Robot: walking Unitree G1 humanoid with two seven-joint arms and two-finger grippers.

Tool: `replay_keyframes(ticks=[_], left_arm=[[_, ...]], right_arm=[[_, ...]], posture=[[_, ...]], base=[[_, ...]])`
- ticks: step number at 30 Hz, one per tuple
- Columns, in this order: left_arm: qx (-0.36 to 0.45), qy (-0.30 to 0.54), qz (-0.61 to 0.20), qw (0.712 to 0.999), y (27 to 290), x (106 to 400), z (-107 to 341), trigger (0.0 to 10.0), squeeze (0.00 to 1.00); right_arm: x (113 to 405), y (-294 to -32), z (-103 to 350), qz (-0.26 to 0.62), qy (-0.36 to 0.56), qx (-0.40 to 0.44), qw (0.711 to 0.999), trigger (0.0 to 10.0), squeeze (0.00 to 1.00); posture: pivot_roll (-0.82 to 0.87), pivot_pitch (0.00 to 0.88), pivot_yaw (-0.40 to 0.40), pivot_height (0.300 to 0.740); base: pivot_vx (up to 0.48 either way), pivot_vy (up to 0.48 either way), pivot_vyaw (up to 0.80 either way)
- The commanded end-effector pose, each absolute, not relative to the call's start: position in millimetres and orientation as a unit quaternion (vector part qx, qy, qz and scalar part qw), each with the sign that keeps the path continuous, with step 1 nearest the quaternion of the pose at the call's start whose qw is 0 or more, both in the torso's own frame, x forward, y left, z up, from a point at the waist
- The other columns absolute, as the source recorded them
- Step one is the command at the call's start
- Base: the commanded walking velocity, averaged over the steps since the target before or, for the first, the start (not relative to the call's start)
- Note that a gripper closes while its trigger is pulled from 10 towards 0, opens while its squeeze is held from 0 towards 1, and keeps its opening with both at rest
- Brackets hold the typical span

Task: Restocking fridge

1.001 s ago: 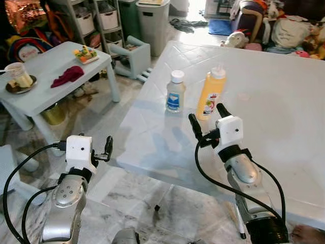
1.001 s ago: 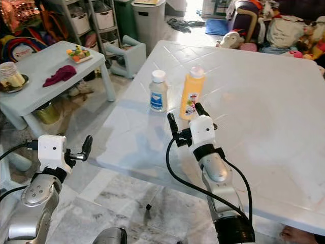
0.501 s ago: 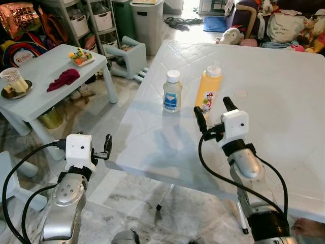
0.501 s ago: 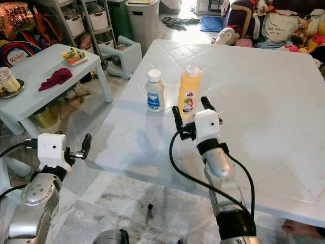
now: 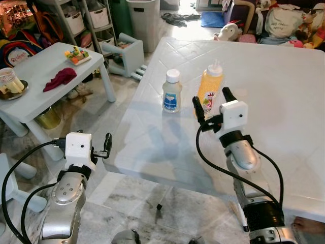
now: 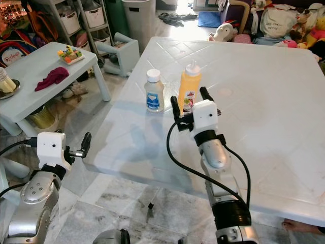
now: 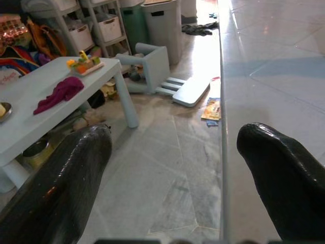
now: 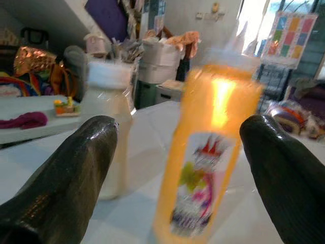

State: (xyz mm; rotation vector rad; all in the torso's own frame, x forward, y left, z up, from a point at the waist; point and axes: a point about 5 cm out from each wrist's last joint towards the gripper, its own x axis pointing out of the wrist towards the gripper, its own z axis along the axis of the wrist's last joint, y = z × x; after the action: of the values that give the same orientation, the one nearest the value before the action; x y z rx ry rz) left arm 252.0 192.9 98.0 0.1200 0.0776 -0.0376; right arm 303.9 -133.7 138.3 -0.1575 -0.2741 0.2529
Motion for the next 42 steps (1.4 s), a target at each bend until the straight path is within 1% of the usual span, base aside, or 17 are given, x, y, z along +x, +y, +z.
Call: replay_keyframes(ticks=[1,5,6,7,8,9,10,13,17,21,22,25,30,36,42], left_arm=[[0.065,0.029,-0.018,0.997,194.5,252.3,103.7,10.0,0.00],[0.064,0.029,-0.020,0.997,193.2,253.1,103.4,10.0,0.00],[0.063,0.029,-0.021,0.997,192.3,254.0,103.0,10.0,0.00],[0.062,0.028,-0.025,0.997,190.9,255.2,102.6,10.0,0.00],[0.062,0.028,-0.026,0.997,190.6,255.4,102.6,10.0,0.00],[0.062,0.028,-0.027,0.997,190.4,255.8,102.4,10.0,0.00],[0.062,0.028,-0.027,0.997,190.3,255.9,102.3,10.0,0.00],[0.061,0.026,-0.028,0.997,189.3,257.4,102.6,10.0,0.00],[0.060,0.026,-0.029,0.997,188.7,258.4,102.4,10.0,0.00],[0.059,0.026,-0.039,0.997,183.9,260.9,101.2,10.0,0.00],[0.059,0.025,-0.041,0.997,182.9,261.8,101.8,10.0,0.00],[0.060,0.024,-0.041,0.997,182.2,263.4,102.7,10.0,0.00],[0.059,0.022,-0.038,0.997,182.5,262.8,103.1,10.0,0.00],[0.058,0.025,-0.038,0.997,181.1,258.9,100.6,10.0,0.00],[0.058,0.025,-0.040,0.997,180.5,259.0,101.4,10.0,0.00]], right_arm=[[302.3,-129.0,140.5,0.135,-0.143,-0.082,0.977,10.0,0.00],[295.8,-124.7,134.0,0.136,-0.135,-0.085,0.978,10.0,0.00],[292.7,-126.9,128.8,0.120,-0.124,-0.084,0.981,10.0,0.00],[287.8,-132.4,116.4,0.093,-0.088,-0.055,0.990,10.0,0.00],[286.8,-133.7,113.7,0.087,-0.080,-0.046,0.992,10.0,0.00],[284.3,-138.7,108.5,0.060,-0.064,-0.028,0.996,10.0,0.00],[283.6,-140.1,107.3,0.053,-0.060,-0.025,0.996,10.0,0.00],[276.2,-153.8,100.0,-0.013,-0.051,-0.049,0.997,10.0,0.00],[272.5,-150.6,102.4,0.010,-0.062,-0.045,0.997,10.0,0.00],[283.9,-143.1,115.6,0.030,-0.078,-0.039,0.996,10.0,0.00],[287.6,-139.3,119.4,0.052,-0.075,-0.021,0.996,10.0,0.00],[292.6,-131.2,129.4,0.099,-0.092,-0.022,0.991,10.0,0.00],[302.4,-128.4,145.9,0.134,-0.117,-0.004,0.984,10.0,0.00],[315.9,-134.6,158.5,0.133,-0.128,-0.007,0.983,10.0,0.00],[323.0,-139.0,164.8,0.130,-0.135,-0.009,0.982,10.0,0.00]], posture=[[0.03,0.050,0.043,0.740],[0.03,0.046,0.040,0.740],[0.03,0.044,0.038,0.740],[0.03,0.041,0.037,0.740],[0.03,0.041,0.037,0.740],[0.02,0.038,0.036,0.740],[0.02,0.038,0.036,0.740],[0.02,0.033,0.037,0.740],[0.01,0.033,0.044,0.740],[0.00,0.035,0.051,0.740],[0.00,0.034,0.051,0.740],[0.01,0.034,0.046,0.740],[0.02,0.043,0.038,0.740],[0.03,0.049,0.039,0.740],[0.03,0.059,0.044,0.740]], base=[[0.000,0.000,0.00],[0.000,0.000,0.00],[0.000,0.000,0.00],[0.000,0.000,0.00],[0.000,0.000,0.00],[0.000,0.000,0.00],[0.000,0.000,0.00],[0.000,0.000,0.00],[0.000,0.000,0.00],[0.000,0.000,0.00],[0.000,0.000,0.00],[0.000,0.000,0.00],[0.000,0.000,0.00],[0.000,0.000,0.00],[0.000,0.000,0.00]])
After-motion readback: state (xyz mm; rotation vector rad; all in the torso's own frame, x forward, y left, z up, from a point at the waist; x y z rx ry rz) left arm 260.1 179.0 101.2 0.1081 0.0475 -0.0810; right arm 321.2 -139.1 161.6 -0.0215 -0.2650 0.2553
